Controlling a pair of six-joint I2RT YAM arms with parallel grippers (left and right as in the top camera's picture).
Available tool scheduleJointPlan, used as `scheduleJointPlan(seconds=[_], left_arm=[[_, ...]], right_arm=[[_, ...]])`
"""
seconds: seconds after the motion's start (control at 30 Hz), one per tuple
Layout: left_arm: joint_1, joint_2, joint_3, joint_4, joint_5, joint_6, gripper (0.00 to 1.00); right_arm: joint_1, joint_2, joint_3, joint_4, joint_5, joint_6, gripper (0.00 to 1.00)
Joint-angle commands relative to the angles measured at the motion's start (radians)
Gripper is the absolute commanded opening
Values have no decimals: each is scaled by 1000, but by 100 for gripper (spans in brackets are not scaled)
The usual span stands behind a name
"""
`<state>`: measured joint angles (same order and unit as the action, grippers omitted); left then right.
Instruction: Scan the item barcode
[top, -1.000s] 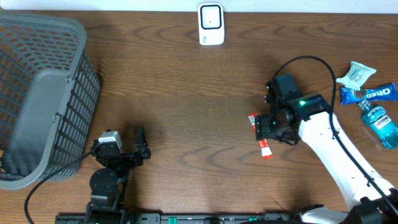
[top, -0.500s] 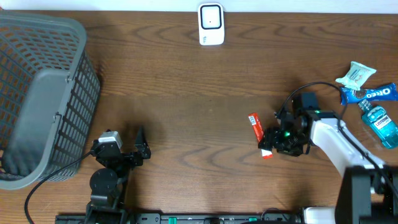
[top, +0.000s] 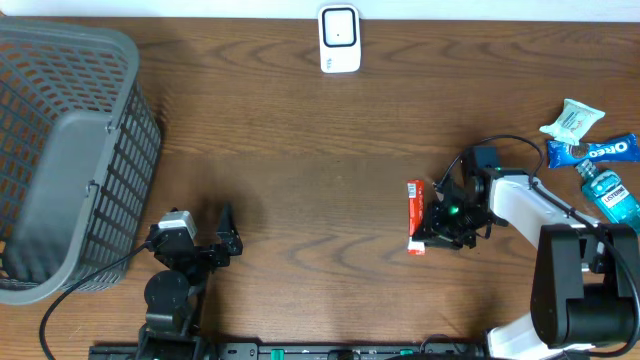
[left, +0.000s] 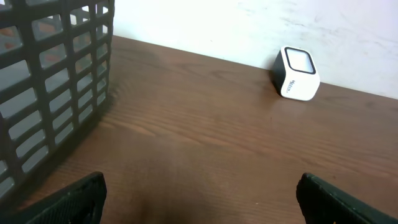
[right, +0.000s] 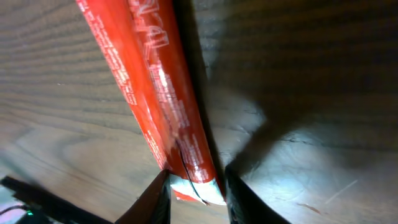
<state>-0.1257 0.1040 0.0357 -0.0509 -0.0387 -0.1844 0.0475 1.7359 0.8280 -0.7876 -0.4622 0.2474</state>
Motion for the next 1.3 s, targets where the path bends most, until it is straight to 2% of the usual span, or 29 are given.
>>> scheduleJointPlan(seconds=[0.0,0.13,0.2,0.27,0.33,0.6,0.83,0.93,1.17,1.2,1.23,1.27], left_arm=[[3,-2,-32,-15,-6,-5,98],[3,-2,-32,-15,-6,-5,98],[3,-2,-32,-15,-6,-5,98],[3,-2,-32,-15,-6,-5,98],[3,-2,-32,-15,-6,-5,98],[3,-2,-32,-15,-6,-5,98],[3,-2,-32,-15,-6,-5,98],[3,-2,-32,-15,-6,-5,98],[3,-2,-32,-15,-6,-5,98],[3,-2,-32,-15,-6,-5,98],[3,-2,-32,-15,-6,-5,98],[3,-2,-32,-15,-6,-5,98]], right_arm=[[6,130,-74,66,229,32,34],[7,130,-78,62,267,79,35],[7,130,-85,63,267,96,31],[8,130,-86,64,267,97,19],[8,130,-86,63,270,97,1],[10,46,-7,-22,312,85,1],[12,-288,166,-241,253,0,2],[12,-434,190,-271,172,-41,1],[12,-653,189,-314,172,-47,2],[12,-661,189,-328,174,-23,22],[12,-661,187,-349,181,10,47],[13,-657,179,-370,189,51,61]])
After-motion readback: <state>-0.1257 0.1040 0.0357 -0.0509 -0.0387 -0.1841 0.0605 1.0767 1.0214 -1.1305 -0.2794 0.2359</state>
